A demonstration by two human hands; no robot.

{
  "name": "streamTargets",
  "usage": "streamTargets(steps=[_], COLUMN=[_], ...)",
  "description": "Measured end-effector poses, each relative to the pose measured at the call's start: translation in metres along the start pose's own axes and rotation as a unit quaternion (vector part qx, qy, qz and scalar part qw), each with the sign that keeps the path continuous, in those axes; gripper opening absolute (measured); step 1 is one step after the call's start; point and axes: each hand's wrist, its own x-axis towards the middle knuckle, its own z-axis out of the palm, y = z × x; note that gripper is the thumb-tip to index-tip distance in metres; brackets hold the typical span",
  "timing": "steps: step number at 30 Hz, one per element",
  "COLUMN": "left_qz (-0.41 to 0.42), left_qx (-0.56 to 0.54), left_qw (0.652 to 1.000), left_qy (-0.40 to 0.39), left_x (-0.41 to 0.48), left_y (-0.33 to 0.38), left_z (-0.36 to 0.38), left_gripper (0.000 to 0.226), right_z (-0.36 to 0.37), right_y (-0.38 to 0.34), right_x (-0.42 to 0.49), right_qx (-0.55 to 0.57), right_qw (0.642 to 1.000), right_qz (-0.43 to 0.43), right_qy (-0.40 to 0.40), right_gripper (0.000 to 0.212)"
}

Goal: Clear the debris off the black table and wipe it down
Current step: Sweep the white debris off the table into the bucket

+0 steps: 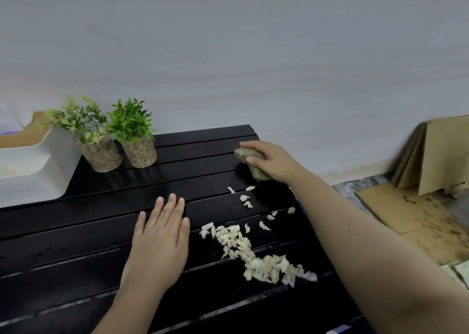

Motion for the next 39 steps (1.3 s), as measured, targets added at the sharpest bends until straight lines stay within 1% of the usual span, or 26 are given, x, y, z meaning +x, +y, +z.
streamTargets(steps=[2, 3, 4, 6, 7, 10, 12, 14, 15, 17, 18, 19, 21, 22, 24, 27, 29, 31, 32, 33, 34, 35, 36, 37, 39], left_qz=[0.0, -0.001, -0.001, -0.001, -0.001, -0.003, -0.002, -0.001, -0.001, 0.0, 0.0, 0.001, 0.001, 0.001, 0.001, 0.001, 0.0, 0.0, 0.001, 0.002, 0.003, 0.003, 0.003, 0.004, 0.003], left_qx=[-0.002, -0.002, -0.003, -0.003, -0.004, -0.008, -0.006, -0.005, -0.005, -0.004, -0.003, -0.004, -0.004, -0.004, -0.002, -0.001, 0.0, 0.005, 0.008, 0.009, 0.01, 0.011, 0.012, 0.011, 0.01], left_qw=[1.0, 1.0, 1.0, 1.0, 1.0, 1.0, 1.0, 1.0, 1.0, 1.0, 1.0, 1.0, 1.0, 1.0, 1.0, 1.0, 1.0, 1.0, 1.0, 1.0, 1.0, 1.0, 1.0, 1.0, 1.0], left_qy=[-0.004, -0.004, -0.002, -0.002, -0.003, -0.004, -0.004, -0.003, -0.003, -0.004, -0.004, -0.005, -0.005, -0.005, -0.006, -0.003, -0.003, -0.004, -0.005, -0.006, -0.007, -0.008, -0.009, -0.01, -0.015], left_x=[0.0, 0.0, 0.0, -0.001, -0.001, -0.001, 0.0, 0.0, 0.0, 0.001, 0.0, 0.0, 0.0, 0.0, 0.001, 0.002, 0.002, 0.002, 0.003, 0.004, 0.004, 0.004, 0.004, 0.004, 0.004], left_y=[0.0, 0.0, 0.0, 0.001, 0.001, 0.001, 0.001, 0.001, 0.001, 0.0, 0.0, 0.0, 0.0, 0.001, 0.0, -0.001, -0.001, -0.001, -0.001, -0.002, -0.002, -0.002, -0.002, -0.002, -0.001], left_z=[-0.001, -0.001, -0.001, -0.002, -0.002, -0.002, -0.002, -0.002, -0.002, -0.002, -0.002, -0.002, -0.002, -0.002, -0.001, 0.0, 0.001, 0.001, 0.001, 0.001, 0.001, 0.001, 0.001, 0.001, 0.0], left_gripper=[0.055, 0.055, 0.055, 0.055, 0.054, 0.054, 0.054, 0.053, 0.054, 0.054, 0.054, 0.053, 0.053, 0.053, 0.053, 0.054, 0.054, 0.054, 0.053, 0.053, 0.053, 0.053, 0.053, 0.053, 0.053], right_z=[0.016, 0.022, 0.026, 0.028, 0.027, 0.029, 0.028, 0.015, 0.005, -0.012, -0.016, -0.017, -0.006, 0.002, 0.013, 0.02, 0.018, 0.006, -0.004, -0.015, -0.024, -0.031, -0.033, -0.03, -0.014], right_y=[0.006, 0.007, 0.006, 0.001, -0.003, -0.017, -0.023, -0.027, -0.028, -0.024, -0.021, -0.017, -0.009, -0.007, -0.011, -0.021, -0.025, -0.027, -0.027, -0.025, -0.021, -0.016, -0.011, -0.005, 0.005], right_x=[0.01, 0.011, 0.01, 0.002, -0.005, -0.036, -0.055, -0.062, -0.059, -0.043, -0.034, -0.026, -0.017, -0.017, -0.026, -0.052, -0.073, -0.086, -0.088, -0.087, -0.084, -0.079, -0.075, -0.072, -0.072], right_qx=[-0.125, -0.16, -0.169, -0.133, -0.108, -0.09, -0.066, -0.004, 0.043, 0.127, 0.117, 0.055, -0.086, -0.117, -0.125, -0.117, -0.087, -0.024, 0.019, 0.065, 0.104, 0.12, 0.105, 0.062, -0.035], right_qw=[0.991, 0.986, 0.984, 0.991, 0.993, 0.98, 0.965, 0.961, 0.965, 0.976, 0.982, 0.99, 0.988, 0.985, 0.982, 0.965, 0.957, 0.956, 0.96, 0.967, 0.974, 0.98, 0.987, 0.993, 0.996], right_qz=[0.04, 0.053, 0.05, 0.003, -0.031, -0.138, -0.176, -0.17, -0.144, -0.073, -0.051, -0.045, -0.057, -0.064, -0.095, -0.156, -0.157, -0.139, -0.123, -0.101, -0.076, -0.052, -0.034, -0.021, -0.018], right_qy=[-0.008, -0.008, -0.005, -0.005, -0.019, -0.112, -0.185, -0.219, -0.213, -0.163, -0.138, -0.122, -0.113, -0.106, -0.103, -0.174, -0.229, -0.259, -0.251, -0.226, -0.187, -0.147, -0.114, -0.093, -0.079], right_gripper=[0.041, 0.043, 0.045, 0.045, 0.043, 0.041, 0.04, 0.039, 0.039, 0.038, 0.037, 0.037, 0.039, 0.04, 0.04, 0.039, 0.039, 0.038, 0.038, 0.037, 0.037, 0.035, 0.035, 0.035, 0.036])
